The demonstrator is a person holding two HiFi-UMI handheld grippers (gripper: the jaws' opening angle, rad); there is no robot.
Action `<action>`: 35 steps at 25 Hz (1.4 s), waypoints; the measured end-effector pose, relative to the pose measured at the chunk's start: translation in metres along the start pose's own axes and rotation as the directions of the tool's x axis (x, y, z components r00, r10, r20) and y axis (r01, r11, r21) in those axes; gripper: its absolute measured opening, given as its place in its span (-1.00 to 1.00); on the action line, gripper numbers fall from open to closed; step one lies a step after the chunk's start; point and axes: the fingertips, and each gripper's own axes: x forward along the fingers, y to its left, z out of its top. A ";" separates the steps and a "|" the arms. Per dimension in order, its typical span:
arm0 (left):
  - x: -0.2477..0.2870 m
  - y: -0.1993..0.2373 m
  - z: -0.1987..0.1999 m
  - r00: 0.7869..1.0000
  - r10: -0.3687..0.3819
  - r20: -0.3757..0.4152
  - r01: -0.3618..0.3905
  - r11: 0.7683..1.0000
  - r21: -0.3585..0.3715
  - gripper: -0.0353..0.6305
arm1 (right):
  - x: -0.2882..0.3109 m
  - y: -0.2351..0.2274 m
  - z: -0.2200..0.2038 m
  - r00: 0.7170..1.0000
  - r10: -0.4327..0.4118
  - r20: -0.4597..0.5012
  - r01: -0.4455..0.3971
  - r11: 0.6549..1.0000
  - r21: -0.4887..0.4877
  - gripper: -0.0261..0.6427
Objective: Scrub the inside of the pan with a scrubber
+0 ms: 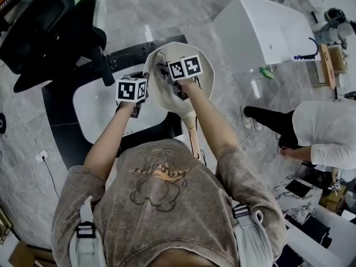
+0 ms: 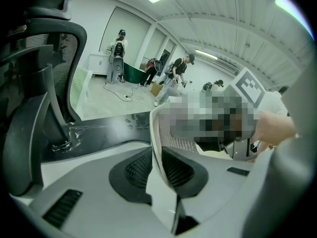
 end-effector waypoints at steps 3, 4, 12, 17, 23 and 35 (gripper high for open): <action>-0.003 0.001 0.004 1.000 0.011 0.016 -0.011 1.000 0.011 -0.74 | -0.012 0.000 0.001 0.999 0.002 0.050 -0.003 1.000 0.017 -0.70; -0.005 0.001 0.006 1.000 0.014 0.024 -0.015 1.000 0.013 -0.74 | -0.016 0.001 0.001 0.998 0.003 0.068 -0.004 1.000 0.022 -0.70; -0.037 -0.002 0.021 0.993 0.031 0.112 -0.033 0.999 0.019 -0.84 | -0.056 0.015 -0.003 0.981 -0.007 0.193 0.003 1.000 0.021 -0.70; -0.062 -0.015 0.024 0.989 0.008 0.148 -0.018 0.997 0.069 -0.84 | -0.090 0.035 -0.009 0.956 -0.030 0.291 0.038 0.999 -0.023 -0.70; -0.094 -0.051 0.026 0.978 -0.050 0.205 0.014 0.985 0.173 -0.84 | -0.141 0.068 -0.021 0.896 -0.067 0.439 0.106 0.992 -0.064 -0.70; -0.139 -0.103 0.033 0.908 -0.181 0.378 0.040 0.935 0.352 -0.84 | -0.222 0.104 -0.032 0.711 -0.166 0.683 0.312 0.945 -0.095 -0.70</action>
